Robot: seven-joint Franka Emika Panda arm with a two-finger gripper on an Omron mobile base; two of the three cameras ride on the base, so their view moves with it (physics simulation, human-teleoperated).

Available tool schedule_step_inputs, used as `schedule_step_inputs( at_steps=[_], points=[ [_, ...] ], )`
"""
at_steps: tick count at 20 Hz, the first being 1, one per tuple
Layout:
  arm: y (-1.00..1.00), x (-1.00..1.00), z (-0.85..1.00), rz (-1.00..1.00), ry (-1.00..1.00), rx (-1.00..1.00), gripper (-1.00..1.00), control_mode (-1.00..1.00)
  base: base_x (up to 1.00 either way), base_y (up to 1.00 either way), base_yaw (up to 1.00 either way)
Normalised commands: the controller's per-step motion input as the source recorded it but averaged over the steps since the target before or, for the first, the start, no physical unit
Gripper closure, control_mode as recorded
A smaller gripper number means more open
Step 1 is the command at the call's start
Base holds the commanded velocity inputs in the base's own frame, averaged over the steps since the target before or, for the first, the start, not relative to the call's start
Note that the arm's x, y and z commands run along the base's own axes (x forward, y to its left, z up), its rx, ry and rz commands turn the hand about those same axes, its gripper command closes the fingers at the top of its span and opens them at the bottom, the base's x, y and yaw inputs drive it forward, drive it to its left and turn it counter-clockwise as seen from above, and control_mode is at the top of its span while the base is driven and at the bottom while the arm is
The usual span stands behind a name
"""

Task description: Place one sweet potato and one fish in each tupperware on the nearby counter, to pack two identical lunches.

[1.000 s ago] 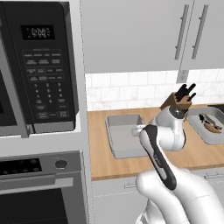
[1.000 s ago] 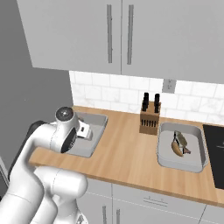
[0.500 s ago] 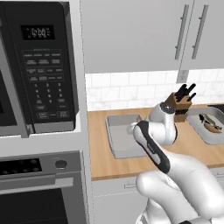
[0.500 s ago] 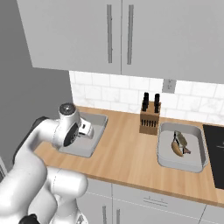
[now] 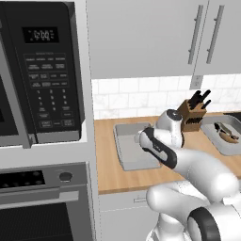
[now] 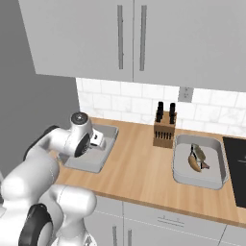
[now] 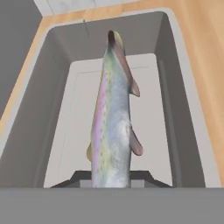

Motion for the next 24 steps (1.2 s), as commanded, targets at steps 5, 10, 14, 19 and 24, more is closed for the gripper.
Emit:
schedule_step_inputs(
  at_steps=[5, 10, 14, 19, 24],
  points=[
    [0.00, 0.23, -0.21, 0.00, 0.00, 0.00, 1.00, -1.00, 0.00, 0.00, 0.00],
    [0.00, 0.23, -0.18, 0.00, 0.00, 0.00, 1.00, -1.00, 0.00, 0.00, 0.00],
    [0.00, 0.22, -0.16, 0.00, 0.00, 0.00, 1.00, -1.00, 0.00, 0.00, 0.00],
    [0.00, 0.16, -0.05, 0.00, 0.00, 0.00, -1.00, -1.00, 0.00, 0.00, 0.00],
    [0.00, 0.14, 0.00, 0.00, 0.00, 0.00, -1.00, -1.00, 0.00, 0.00, 0.00]
  ],
)
